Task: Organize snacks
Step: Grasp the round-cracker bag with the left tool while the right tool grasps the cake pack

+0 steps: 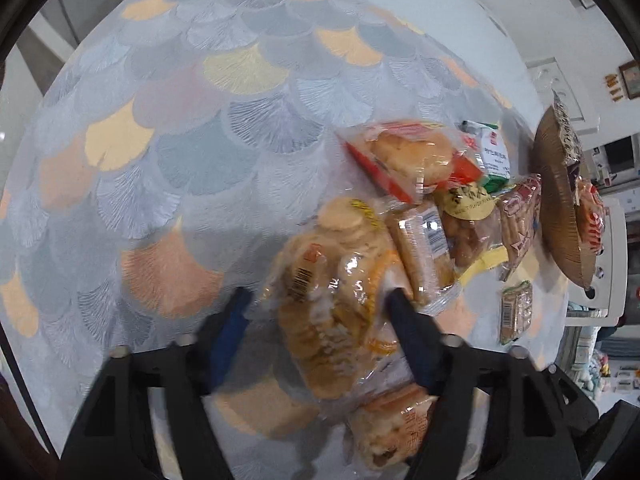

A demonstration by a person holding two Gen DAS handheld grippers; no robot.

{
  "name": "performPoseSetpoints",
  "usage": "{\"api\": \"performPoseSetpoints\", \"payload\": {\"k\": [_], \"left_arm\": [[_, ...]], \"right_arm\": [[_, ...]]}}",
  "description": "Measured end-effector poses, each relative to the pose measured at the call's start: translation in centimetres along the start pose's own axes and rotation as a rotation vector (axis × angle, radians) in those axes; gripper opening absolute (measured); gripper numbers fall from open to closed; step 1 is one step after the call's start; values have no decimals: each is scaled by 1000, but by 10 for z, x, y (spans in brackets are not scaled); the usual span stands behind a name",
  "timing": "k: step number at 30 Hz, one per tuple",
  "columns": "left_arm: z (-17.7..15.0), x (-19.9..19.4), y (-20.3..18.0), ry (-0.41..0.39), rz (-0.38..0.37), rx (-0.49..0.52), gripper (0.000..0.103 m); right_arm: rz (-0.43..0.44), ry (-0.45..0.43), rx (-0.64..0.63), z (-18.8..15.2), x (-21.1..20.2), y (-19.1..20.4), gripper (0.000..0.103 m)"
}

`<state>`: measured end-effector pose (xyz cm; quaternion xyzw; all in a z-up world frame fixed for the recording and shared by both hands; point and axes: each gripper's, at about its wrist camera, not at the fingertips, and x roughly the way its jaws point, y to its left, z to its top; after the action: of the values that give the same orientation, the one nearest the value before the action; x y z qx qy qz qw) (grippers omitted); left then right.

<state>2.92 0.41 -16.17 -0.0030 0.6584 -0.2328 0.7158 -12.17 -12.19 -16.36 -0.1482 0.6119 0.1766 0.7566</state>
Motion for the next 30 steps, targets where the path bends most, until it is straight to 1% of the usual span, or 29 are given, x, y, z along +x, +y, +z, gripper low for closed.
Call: {"api": "performPoseSetpoints", "payload": {"k": [4,6,8,10,13,16,17,18,20,24,28,29,30], "left_arm": [[1,-1,-7,-12,14,24,43],[0,-3,-4,-15,1,22,40],[0,-5,1,-13,-29,12,38],[0,-8,6,-14,-45,6,36],[1,-10,8,-26,-46,2,35],[1,-16,14,-44,-53,-2,35],[0,-17,15,-47,-55,-3,35],[1,-20,17,-54,-56,-5,35],[2,-25,20,-60,-54,-6,35],[3,-33,22,-73,-56,-1,35],[4,-43,22,-94,-59,11,35],[4,-45,22,-97,-62,13,35],[5,-48,22,-101,-67,15,35]], "right_arm": [[-14,9,-76,11,9,7,70],[-21,15,-104,16,15,13,70],[-31,13,-131,21,21,20,74],[-9,4,-127,25,24,21,74],[41,-8,-74,31,28,14,74],[76,-35,-1,30,28,0,71],[84,-45,23,27,26,-3,62],[87,-53,41,24,23,-6,60],[103,-65,89,13,19,-13,51],[191,-94,230,1,13,-30,50],[245,-122,344,-9,4,-51,48],[253,-130,370,-10,2,-57,48],[256,-134,384,0,-5,-65,47]]}}
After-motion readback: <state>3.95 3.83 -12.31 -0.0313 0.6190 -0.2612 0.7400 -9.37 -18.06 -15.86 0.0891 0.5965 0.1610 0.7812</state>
